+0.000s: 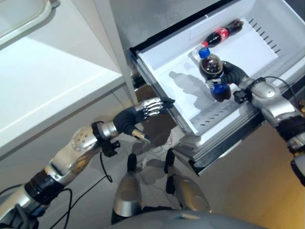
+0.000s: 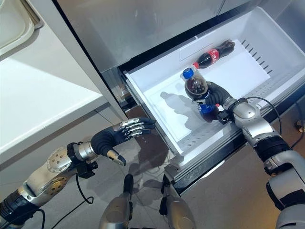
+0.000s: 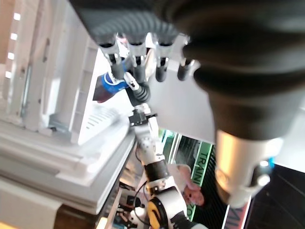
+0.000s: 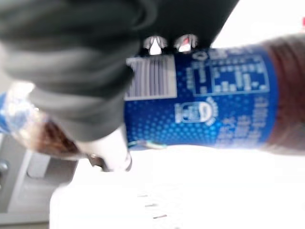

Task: Take the drinks into the refrigerator

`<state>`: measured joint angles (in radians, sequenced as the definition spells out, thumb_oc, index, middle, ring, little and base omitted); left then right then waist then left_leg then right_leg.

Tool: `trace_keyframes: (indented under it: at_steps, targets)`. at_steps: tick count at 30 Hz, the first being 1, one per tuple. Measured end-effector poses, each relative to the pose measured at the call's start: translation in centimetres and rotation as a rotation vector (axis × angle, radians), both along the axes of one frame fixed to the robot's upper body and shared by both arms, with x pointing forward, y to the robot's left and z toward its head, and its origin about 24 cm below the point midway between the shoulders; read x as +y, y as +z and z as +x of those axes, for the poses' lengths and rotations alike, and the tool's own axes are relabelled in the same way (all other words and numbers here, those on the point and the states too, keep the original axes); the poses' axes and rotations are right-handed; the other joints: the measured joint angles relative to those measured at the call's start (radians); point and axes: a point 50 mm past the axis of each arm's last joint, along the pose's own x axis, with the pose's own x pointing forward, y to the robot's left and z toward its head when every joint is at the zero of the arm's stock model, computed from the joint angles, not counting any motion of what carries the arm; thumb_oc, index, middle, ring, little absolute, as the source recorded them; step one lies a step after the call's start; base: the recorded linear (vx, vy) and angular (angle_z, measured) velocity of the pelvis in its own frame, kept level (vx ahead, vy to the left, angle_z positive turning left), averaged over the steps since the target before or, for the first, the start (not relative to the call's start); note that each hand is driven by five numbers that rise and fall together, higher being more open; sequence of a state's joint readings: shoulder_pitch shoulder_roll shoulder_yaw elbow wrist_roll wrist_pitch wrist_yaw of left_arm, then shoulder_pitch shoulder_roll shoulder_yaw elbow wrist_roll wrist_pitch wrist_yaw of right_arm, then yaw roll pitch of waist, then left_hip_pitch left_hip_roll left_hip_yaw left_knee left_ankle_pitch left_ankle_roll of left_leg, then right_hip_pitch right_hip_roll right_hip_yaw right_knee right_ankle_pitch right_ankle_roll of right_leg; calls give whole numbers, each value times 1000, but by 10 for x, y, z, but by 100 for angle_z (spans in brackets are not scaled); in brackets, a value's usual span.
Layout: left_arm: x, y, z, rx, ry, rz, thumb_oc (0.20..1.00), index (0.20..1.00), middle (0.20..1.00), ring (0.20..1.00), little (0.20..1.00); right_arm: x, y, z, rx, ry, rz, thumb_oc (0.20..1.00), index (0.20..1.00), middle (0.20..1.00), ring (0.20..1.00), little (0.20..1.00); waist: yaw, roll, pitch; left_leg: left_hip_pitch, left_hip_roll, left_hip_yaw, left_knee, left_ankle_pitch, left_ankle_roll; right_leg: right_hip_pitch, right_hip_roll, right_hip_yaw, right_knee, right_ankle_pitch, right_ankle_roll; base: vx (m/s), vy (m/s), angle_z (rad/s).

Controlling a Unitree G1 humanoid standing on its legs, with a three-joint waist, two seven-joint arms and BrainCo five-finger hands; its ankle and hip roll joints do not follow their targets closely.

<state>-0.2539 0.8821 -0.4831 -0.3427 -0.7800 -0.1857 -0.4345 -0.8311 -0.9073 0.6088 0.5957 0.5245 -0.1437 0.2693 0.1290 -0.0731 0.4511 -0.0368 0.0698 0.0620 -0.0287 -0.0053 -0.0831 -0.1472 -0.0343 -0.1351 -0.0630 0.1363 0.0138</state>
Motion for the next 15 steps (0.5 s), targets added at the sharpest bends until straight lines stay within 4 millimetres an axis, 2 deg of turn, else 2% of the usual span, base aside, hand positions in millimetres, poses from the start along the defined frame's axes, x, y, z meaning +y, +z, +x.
trace_keyframes:
  at_steps: [6, 15]
  targets:
    - [-3, -2, -1, 8, -8, 3, 1000, 1000, 1000, 1000, 1000, 1, 6, 6, -1, -13, -77, 200, 200, 200, 200, 200, 6, -16, 21, -35, -3, -10, 33, -1, -2, -28, -5, -5, 27, 0, 0, -39, -8, 4]
    - [-4, 4, -2, -18, 12, -10, 1000, 1000, 1000, 1000, 1000, 14, 23, 25, -30, -46, -137, 200, 200, 200, 200, 200, 0, -20, 31, -80, -3, -7, 84, -5, -6, -71, -6, 15, 67, 0, -1, -27, 6, -2]
